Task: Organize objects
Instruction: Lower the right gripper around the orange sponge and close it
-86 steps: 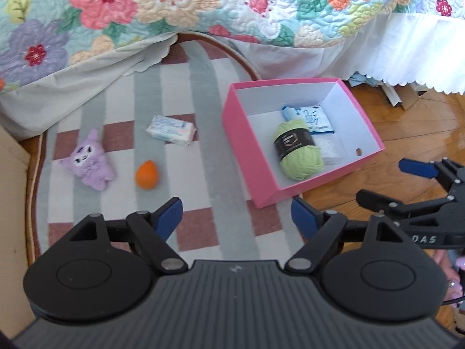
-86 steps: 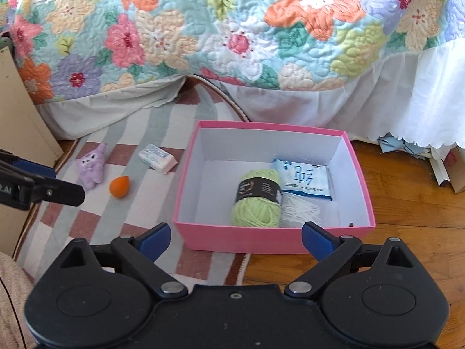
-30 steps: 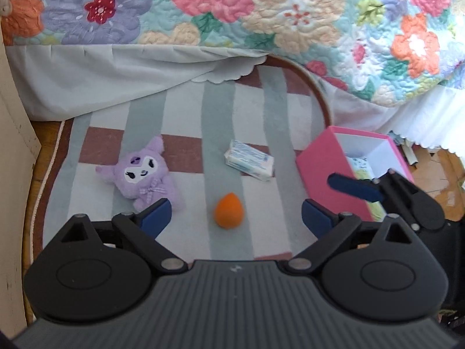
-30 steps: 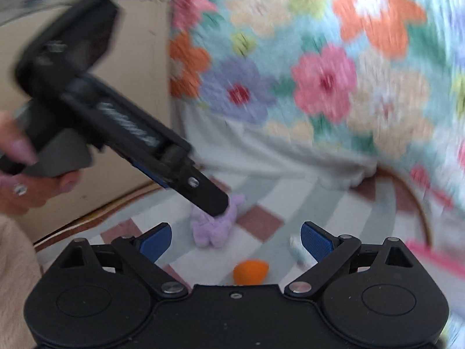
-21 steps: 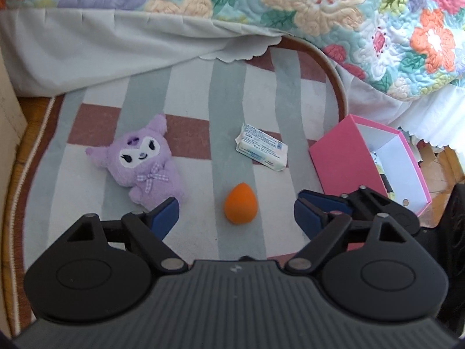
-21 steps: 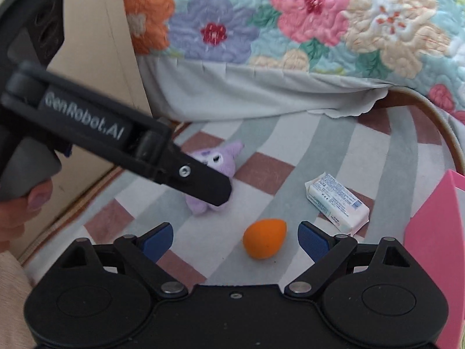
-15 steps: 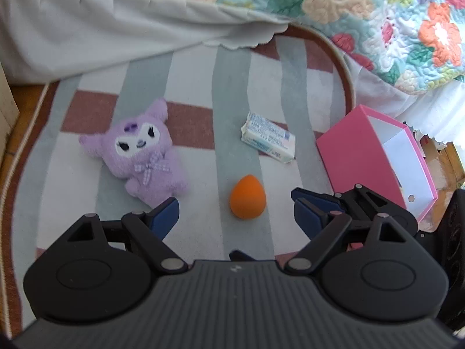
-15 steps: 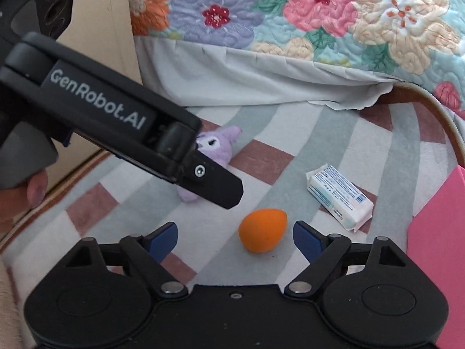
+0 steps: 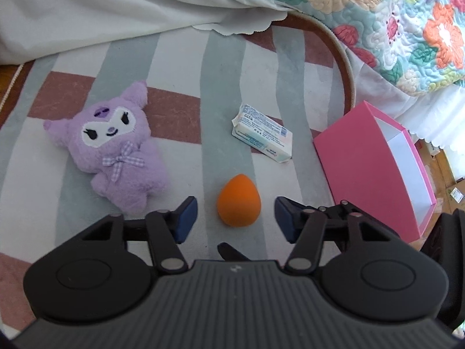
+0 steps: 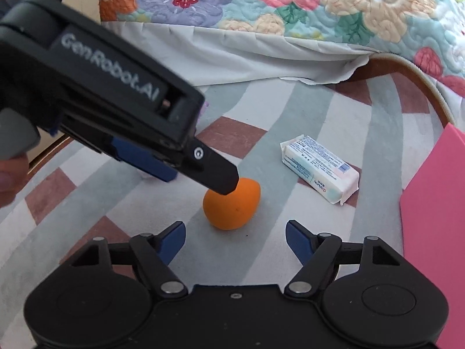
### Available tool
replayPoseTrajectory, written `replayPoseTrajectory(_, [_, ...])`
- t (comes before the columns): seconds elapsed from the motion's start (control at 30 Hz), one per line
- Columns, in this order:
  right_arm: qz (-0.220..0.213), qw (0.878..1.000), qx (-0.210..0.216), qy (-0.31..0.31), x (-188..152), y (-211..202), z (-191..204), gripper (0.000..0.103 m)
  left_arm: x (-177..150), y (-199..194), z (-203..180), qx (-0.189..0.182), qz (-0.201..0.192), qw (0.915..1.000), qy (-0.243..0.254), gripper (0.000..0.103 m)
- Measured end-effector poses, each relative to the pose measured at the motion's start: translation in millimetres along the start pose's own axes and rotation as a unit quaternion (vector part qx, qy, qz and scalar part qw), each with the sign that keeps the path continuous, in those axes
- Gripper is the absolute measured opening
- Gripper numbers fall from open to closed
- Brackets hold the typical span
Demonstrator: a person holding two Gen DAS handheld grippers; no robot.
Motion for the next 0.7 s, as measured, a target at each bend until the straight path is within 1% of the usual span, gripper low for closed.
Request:
replayPoseTrajectory(0.07, [-0.001,1.000,0.003,0.006,-0.6,1.6,-1.4,0.076,-2.1,3.1,-1.6,-0.004,0.000,1.0000,0.003,0.050])
replayPoseTrajectory(0.17, [-0.005,1.000,0.000,0.013,-0.8,4.6,-2.2,0.070,-4.5,7.2,-5.1,-0.010,0.000,0.9999,0.006,0.043])
replayPoseTrajectory(0.2, [-0.007,1.000,-0.002,0.017,-0.6,5.5,-3.1,0.070,-5.4,8.3,-6.4,-0.014,0.000,0.9999,0.006,0.038])
replayPoseTrajectory(0.23, [-0.008,1.000,-0.005,0.020,-0.4,7.0,-3.9,0.070,-6.5,9.4,-7.5,-0.015,0.002,0.9999,0.005,0.036])
replayPoseTrajectory(0.3, [-0.008,1.000,-0.013,0.021,0.5,10.2,-4.8,0.069,-8.9,11.0,-10.4,-0.008,0.003,0.9999,0.007,0.036])
replayPoseTrajectory(0.37, [-0.006,1.000,-0.012,0.019,0.9,11.9,-4.0,0.069,-9.9,10.8,-13.3,-0.004,-0.003,0.9999,0.014,0.036])
replayPoseTrajectory(0.47, [-0.010,1.000,-0.008,0.014,1.7,10.9,-1.9,0.062,-8.1,10.9,-10.9,-0.007,-0.009,0.9999,0.001,0.036])
replayPoseTrajectory(0.5, [-0.011,1.000,-0.009,0.013,1.8,10.5,-1.3,0.058,-7.0,10.7,-9.4,-0.007,-0.013,0.9999,-0.003,0.036])
replayPoseTrajectory(0.57, [-0.014,1.000,-0.006,0.017,2.3,10.7,-1.2,0.054,-5.5,11.5,-6.0,-0.004,-0.015,0.9998,-0.008,0.036])
replayPoseTrajectory(0.67, [-0.012,1.000,-0.003,0.021,3.3,12.3,-1.1,0.050,-5.1,14.7,-1.9,0.004,-0.014,0.9998,-0.012,0.036])
replayPoseTrajectory(0.7, [-0.013,1.000,-0.002,0.022,3.6,12.5,-0.8,0.046,-5.1,15.7,-0.7,0.007,-0.013,0.9998,-0.013,0.036])
Point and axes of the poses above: each gripper's, at about its wrist camera, not at the fingertips, and y roughly the way its jaws point, z to its left, x to its top, the point moved 4 cm from there along y, roughly the way its jaws point, and after that the axes turned 7 degrees about -y, right-handed, at the moved point
